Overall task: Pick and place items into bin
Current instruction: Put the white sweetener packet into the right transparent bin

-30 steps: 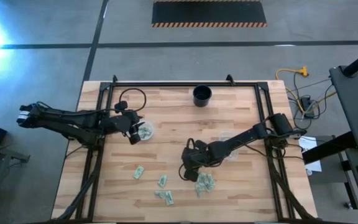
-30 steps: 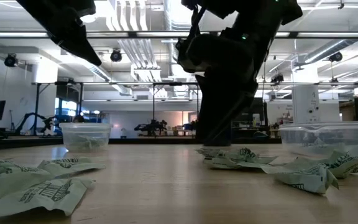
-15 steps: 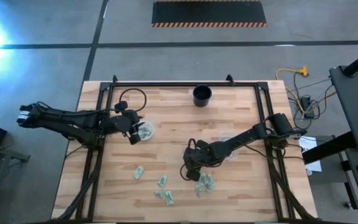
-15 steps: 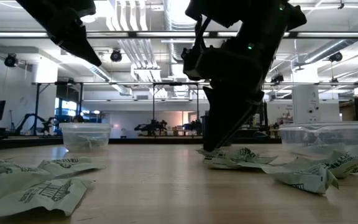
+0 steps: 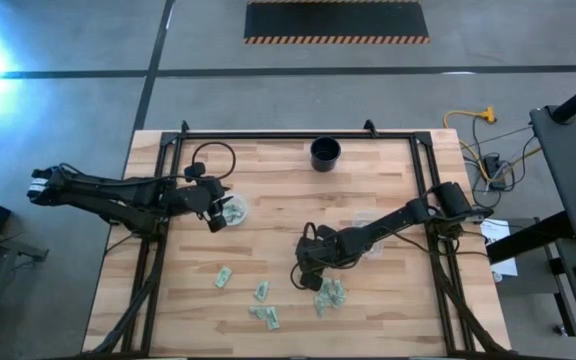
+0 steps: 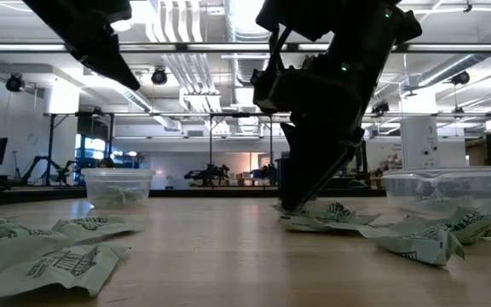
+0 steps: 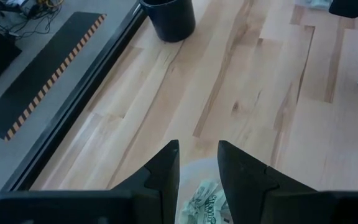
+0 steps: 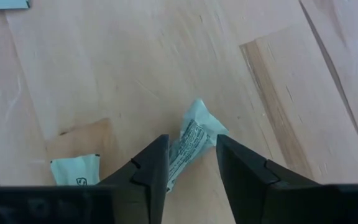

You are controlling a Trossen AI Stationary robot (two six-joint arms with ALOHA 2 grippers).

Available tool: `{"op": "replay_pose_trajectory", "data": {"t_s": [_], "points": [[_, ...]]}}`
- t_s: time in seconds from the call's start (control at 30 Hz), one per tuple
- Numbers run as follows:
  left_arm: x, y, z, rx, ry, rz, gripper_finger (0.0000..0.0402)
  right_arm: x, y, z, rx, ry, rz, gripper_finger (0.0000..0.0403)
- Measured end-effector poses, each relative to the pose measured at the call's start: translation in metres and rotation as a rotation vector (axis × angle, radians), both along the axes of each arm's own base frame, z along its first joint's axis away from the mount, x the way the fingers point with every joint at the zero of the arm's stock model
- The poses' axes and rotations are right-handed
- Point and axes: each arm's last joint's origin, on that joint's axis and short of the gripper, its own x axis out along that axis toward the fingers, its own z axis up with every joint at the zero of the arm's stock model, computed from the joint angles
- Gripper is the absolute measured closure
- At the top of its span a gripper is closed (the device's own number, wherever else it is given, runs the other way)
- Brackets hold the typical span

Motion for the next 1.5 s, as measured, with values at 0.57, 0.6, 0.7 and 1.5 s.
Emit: {"op": "replay_pose_trajectory", "data": {"t_s": [0.57, 0.6, 0.7, 1.5], "points": [[0.002, 0.0, 0.002, -0.003, -0.024, 0.001, 0.0308, -0.001, -0.001, -0.002, -0.003, 0.006, -0.004, 0.0365], [0.002, 0.0, 0.002, -0.003, -0.027, 0.001, 0.0308, -0.001, -0.001, -0.002, -0.003, 0.006, -0.004, 0.0371], [0.002, 0.0, 0.002, -0.003, -0.028, 0.001, 0.0308, -0.001, -0.001, -0.002, -0.003, 0.006, -0.004, 0.0387], [0.005, 0.0, 0.006, -0.005, -0.08, -0.003, 0.0308, -0.015, -0.006, 0.072, -0.097, 0.089, 0.045, 0.0394]]}}
